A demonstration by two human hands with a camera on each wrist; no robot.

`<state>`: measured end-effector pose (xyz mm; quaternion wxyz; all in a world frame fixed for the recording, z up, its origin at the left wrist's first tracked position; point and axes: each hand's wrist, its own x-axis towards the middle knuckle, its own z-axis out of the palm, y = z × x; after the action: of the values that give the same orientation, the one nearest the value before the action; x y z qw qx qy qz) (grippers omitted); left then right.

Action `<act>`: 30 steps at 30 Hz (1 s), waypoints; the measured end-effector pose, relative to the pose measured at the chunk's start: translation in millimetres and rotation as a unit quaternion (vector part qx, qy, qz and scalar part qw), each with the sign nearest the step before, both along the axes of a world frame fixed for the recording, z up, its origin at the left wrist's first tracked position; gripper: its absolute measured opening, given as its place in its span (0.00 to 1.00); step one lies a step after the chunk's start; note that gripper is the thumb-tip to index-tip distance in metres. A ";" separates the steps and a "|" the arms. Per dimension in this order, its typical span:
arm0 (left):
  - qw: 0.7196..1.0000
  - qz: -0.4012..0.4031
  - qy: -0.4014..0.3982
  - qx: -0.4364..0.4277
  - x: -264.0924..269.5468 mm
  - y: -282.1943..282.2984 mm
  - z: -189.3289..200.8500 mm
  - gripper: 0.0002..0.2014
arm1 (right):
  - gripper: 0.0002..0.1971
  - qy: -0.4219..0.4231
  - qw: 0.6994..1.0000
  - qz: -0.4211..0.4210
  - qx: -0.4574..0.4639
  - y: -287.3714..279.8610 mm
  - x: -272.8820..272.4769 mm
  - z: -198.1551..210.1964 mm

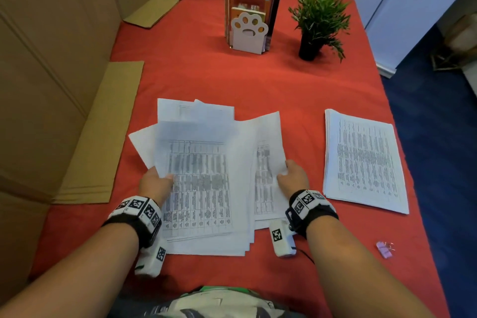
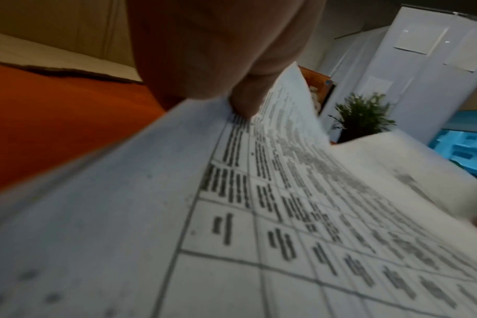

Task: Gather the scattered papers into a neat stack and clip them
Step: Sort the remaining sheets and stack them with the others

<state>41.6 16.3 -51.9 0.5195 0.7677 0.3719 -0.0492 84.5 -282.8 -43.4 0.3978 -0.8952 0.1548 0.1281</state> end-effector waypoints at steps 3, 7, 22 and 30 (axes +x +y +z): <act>0.998 0.023 -0.014 0.057 -1.0 19.4 4.2 0.20 | 0.24 0.007 1.000 -0.026 -0.002 -22.1 1.3 5.9; 0.997 0.055 -0.005 0.061 -5.7 35.0 8.4 0.42 | 0.39 -0.006 0.998 -0.061 0.013 -39.1 -0.9 15.6; 0.997 -0.073 -0.010 0.038 -8.5 -14.3 8.3 0.20 | 0.22 -0.018 0.997 -0.005 0.069 -8.4 1.9 17.7; 0.986 -0.149 -0.075 -0.003 -3.0 -37.4 8.5 0.29 | 0.36 0.024 0.999 0.015 -0.021 26.4 -23.8 -6.9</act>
<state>38.6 -21.1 -43.4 0.5348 0.8148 0.2129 -0.0694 60.7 -256.4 -50.3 0.3727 -0.9025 0.1531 0.1519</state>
